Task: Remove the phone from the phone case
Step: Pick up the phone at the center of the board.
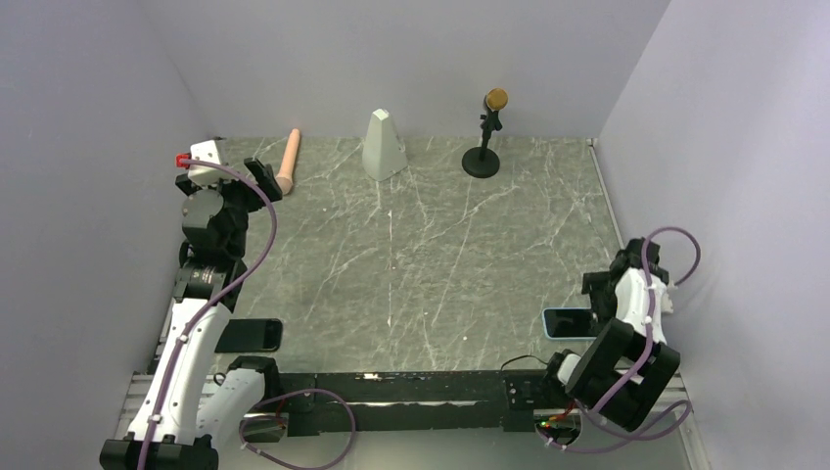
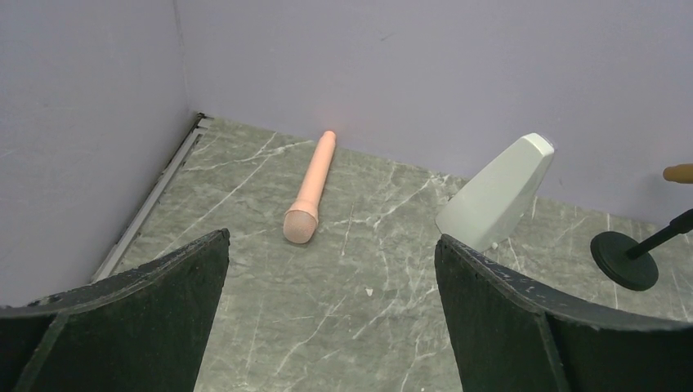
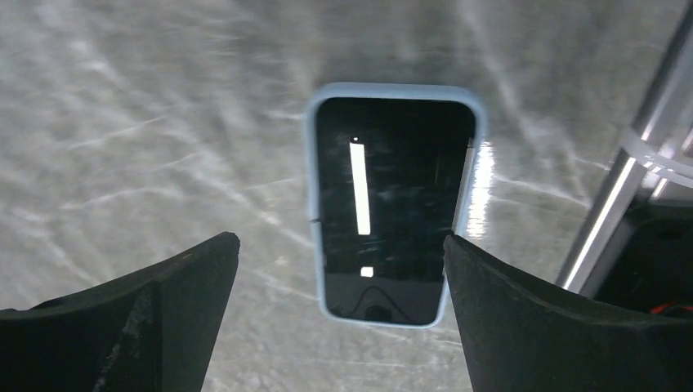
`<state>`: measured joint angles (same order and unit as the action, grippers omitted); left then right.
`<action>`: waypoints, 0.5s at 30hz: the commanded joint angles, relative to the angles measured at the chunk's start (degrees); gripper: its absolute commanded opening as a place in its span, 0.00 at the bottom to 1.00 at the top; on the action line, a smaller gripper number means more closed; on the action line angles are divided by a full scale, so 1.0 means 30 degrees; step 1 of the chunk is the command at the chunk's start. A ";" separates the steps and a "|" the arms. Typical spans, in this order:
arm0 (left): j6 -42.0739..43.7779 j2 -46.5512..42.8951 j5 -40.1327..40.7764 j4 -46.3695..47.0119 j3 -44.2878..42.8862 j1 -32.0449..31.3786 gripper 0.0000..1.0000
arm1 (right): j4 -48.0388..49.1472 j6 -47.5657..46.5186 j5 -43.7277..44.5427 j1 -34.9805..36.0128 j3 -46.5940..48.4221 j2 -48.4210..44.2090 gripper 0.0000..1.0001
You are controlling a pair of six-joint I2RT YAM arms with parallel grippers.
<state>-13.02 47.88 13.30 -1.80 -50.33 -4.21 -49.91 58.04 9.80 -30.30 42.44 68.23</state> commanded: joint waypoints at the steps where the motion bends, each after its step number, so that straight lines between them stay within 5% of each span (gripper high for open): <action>1: -0.0293 0.0106 -0.0457 0.0186 -0.0835 -0.0100 0.99 | 0.1667 -0.0803 -0.1806 -0.1795 -0.1651 -0.1444 1.00; 15: -0.0364 0.0144 -0.0494 0.0030 -0.0947 -0.0121 0.99 | 0.3983 -0.1083 -0.2703 -0.2043 -0.3625 -0.1936 1.00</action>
<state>-13.26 48.23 12.80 -2.02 -50.72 -4.34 -43.13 55.81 4.78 -36.05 33.08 63.70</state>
